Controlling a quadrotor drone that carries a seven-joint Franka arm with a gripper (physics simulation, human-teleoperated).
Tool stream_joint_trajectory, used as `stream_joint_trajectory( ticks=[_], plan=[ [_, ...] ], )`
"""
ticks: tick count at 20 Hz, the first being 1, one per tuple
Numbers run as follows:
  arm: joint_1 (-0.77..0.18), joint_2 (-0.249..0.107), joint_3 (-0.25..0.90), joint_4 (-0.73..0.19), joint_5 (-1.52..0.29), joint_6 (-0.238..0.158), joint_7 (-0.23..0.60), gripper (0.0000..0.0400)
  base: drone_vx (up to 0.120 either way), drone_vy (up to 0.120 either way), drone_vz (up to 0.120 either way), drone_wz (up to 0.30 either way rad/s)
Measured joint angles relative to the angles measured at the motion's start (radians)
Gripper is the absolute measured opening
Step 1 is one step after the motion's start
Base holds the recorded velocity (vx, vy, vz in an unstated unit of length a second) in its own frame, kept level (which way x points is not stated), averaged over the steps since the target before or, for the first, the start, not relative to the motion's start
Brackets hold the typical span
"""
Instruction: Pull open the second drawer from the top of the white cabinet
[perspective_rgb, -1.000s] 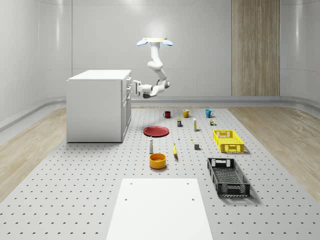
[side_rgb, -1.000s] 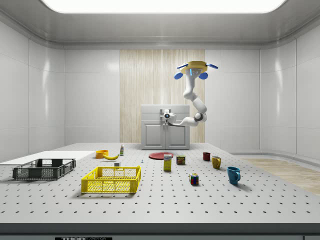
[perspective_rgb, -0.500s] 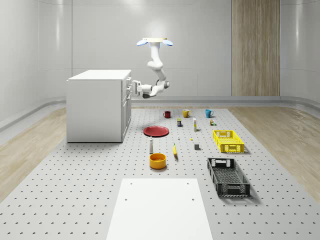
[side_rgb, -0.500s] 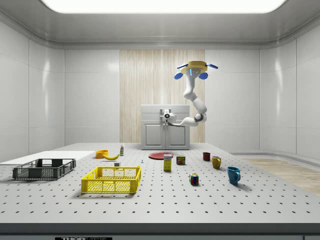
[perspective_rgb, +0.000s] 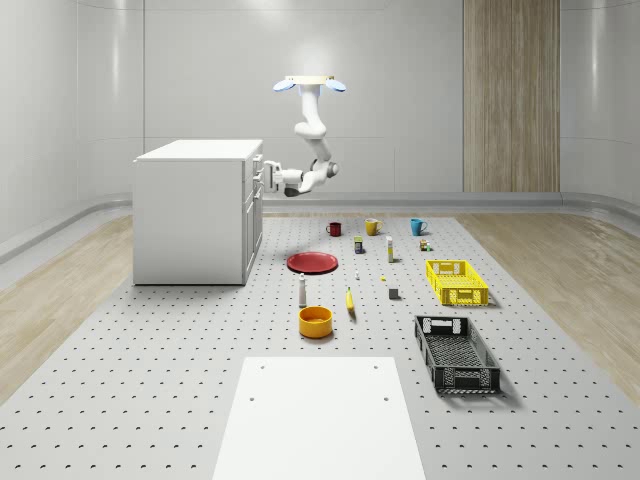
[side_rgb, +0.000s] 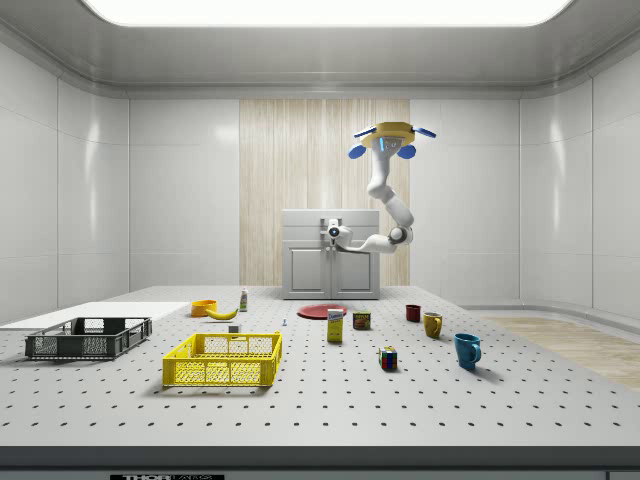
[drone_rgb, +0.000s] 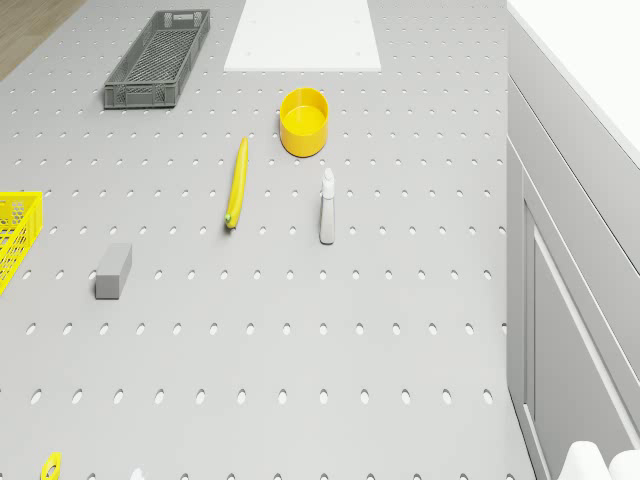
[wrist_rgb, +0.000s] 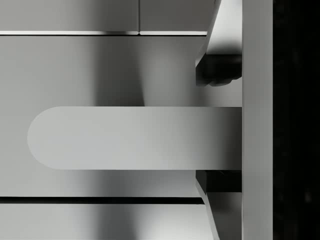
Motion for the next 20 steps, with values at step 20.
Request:
stream_joint_trajectory(
  ticks=[20],
  plan=[
    [-0.072,-0.022,0.013,-0.017,-0.031,-0.058,0.028,0.0141,0.000,0.000,0.000,0.000]
  ],
)
